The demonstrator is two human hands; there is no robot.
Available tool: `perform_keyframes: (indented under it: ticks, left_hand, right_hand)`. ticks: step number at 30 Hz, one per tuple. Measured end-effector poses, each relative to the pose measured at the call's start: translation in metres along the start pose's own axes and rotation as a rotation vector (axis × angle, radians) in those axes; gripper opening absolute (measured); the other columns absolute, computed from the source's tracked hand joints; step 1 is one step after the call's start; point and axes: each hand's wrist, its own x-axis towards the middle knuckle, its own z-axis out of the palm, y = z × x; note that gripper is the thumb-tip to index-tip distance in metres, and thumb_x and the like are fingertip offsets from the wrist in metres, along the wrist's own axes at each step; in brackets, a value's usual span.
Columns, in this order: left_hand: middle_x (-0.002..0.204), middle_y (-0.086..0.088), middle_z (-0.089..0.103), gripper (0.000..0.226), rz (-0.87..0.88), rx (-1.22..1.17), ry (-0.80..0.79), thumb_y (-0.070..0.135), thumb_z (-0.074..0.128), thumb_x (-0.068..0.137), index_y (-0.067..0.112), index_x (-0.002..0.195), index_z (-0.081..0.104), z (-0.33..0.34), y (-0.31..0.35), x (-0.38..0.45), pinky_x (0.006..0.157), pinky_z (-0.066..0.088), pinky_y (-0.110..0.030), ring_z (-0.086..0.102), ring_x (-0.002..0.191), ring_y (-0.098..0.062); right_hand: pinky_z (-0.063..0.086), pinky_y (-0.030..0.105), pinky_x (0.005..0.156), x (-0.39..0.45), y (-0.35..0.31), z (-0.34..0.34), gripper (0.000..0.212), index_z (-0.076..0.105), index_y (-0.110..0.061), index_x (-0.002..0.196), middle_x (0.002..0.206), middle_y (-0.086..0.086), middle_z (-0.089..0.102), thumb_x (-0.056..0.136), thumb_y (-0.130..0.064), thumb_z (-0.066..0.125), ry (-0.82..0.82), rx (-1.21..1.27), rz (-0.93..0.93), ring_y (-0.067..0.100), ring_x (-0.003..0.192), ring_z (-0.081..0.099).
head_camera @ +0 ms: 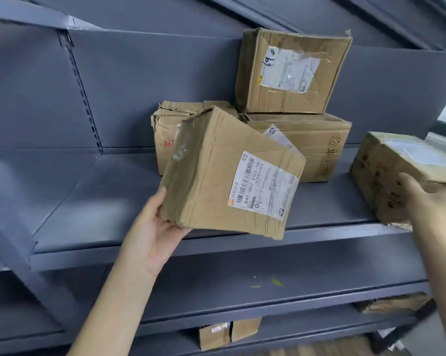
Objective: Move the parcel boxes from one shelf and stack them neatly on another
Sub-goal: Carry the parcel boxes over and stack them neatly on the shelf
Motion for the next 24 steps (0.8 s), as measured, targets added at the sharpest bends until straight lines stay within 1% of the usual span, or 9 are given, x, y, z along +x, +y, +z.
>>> perform_keyframes:
  ticks: [4,7,10,12,14,17,19,22,24]
  left_hand:
    - [0.121,-0.012,0.065,0.048,0.0,-0.028,0.007,0.032,0.067,0.07,0.011,0.113,0.07,-0.011,0.005,0.011,0.08,0.054,-0.053,0.063,0.11,-0.03]
    - [0.122,-0.013,0.064,0.053,0.004,-0.056,-0.049,0.031,0.081,0.059,0.013,0.108,0.072,-0.021,0.003,0.018,0.085,0.051,-0.056,0.062,0.112,-0.031]
    - [0.126,-0.012,0.062,0.061,0.009,-0.086,-0.112,0.03,0.088,0.051,0.014,0.108,0.072,-0.033,0.003,0.024,0.095,0.043,-0.057,0.057,0.118,-0.031]
    - [0.129,-0.012,0.06,0.054,0.043,-0.029,-0.105,0.029,0.077,0.069,0.012,0.119,0.065,-0.034,0.006,0.027,0.098,0.043,-0.052,0.055,0.121,-0.03]
    - [0.122,-0.009,0.064,0.032,0.191,0.19,0.015,0.023,0.055,0.09,0.014,0.119,0.063,-0.032,0.009,0.029,0.09,0.052,-0.04,0.059,0.115,-0.026]
    - [0.105,0.01,0.07,0.027,0.453,0.515,0.221,0.043,0.049,0.091,0.026,0.102,0.067,-0.023,0.026,0.024,0.088,0.05,-0.029,0.061,0.108,-0.012]
    - [0.11,0.018,0.067,0.063,0.487,0.647,0.152,0.075,0.056,0.066,0.032,0.111,0.06,-0.015,0.035,0.019,0.092,0.044,-0.028,0.059,0.11,-0.001]
    - [0.101,0.032,0.063,0.059,0.469,0.858,0.14,0.053,0.069,0.068,0.046,0.12,0.042,-0.013,0.033,0.024,0.081,0.045,-0.02,0.058,0.098,0.011]
    - [0.1,0.03,0.059,0.042,0.506,1.003,0.23,0.028,0.068,0.084,0.049,0.109,0.041,-0.021,0.022,0.033,0.084,0.047,-0.027,0.058,0.1,0.003]
  right_hand:
    - [0.036,0.06,0.1,-0.053,-0.043,-0.016,0.121,0.031,-0.029,0.143,0.143,0.005,0.045,0.044,-0.092,0.058,-0.064,-0.026,-0.121,0.034,0.13,0.043]
    - [0.03,0.04,0.112,-0.155,-0.118,-0.044,0.082,0.032,-0.023,0.143,0.146,0.001,0.04,0.078,-0.068,0.057,-0.059,0.217,-0.335,0.021,0.135,0.038]
    - [0.045,0.018,0.094,-0.241,-0.148,-0.044,0.047,0.051,-0.022,0.127,0.107,-0.008,0.066,0.085,-0.04,0.062,-0.505,0.417,-0.497,-0.004,0.098,0.061]
    - [0.053,0.037,0.087,-0.29,-0.161,-0.04,0.041,0.06,-0.033,0.108,0.09,-0.015,0.072,0.075,-0.057,0.058,-0.868,0.419,-0.443,0.007,0.09,0.066]
    - [0.053,0.043,0.082,-0.307,-0.159,-0.029,0.035,0.063,-0.031,0.098,0.093,-0.012,0.072,0.075,-0.058,0.062,-1.056,0.462,-0.398,0.02,0.093,0.066]
    - [0.05,0.037,0.067,-0.313,-0.167,-0.022,0.007,0.065,-0.025,0.09,0.087,-0.003,0.074,0.088,-0.032,0.065,-0.997,0.523,-0.421,0.023,0.083,0.067]
    - [0.049,0.032,0.063,-0.314,-0.177,-0.022,0.006,0.064,-0.024,0.085,0.082,-0.001,0.074,0.089,-0.02,0.064,-0.961,0.516,-0.505,0.016,0.076,0.066]
    - [0.043,0.014,0.055,-0.32,-0.182,-0.012,0.008,0.059,-0.014,0.082,0.073,-0.008,0.067,0.087,-0.013,0.065,-0.954,0.481,-0.582,0.0,0.067,0.06]
    - [0.042,0.011,0.054,-0.332,-0.175,-0.005,0.014,0.054,-0.009,0.079,0.071,-0.007,0.063,0.085,-0.01,0.067,-0.989,0.432,-0.588,-0.004,0.063,0.058]
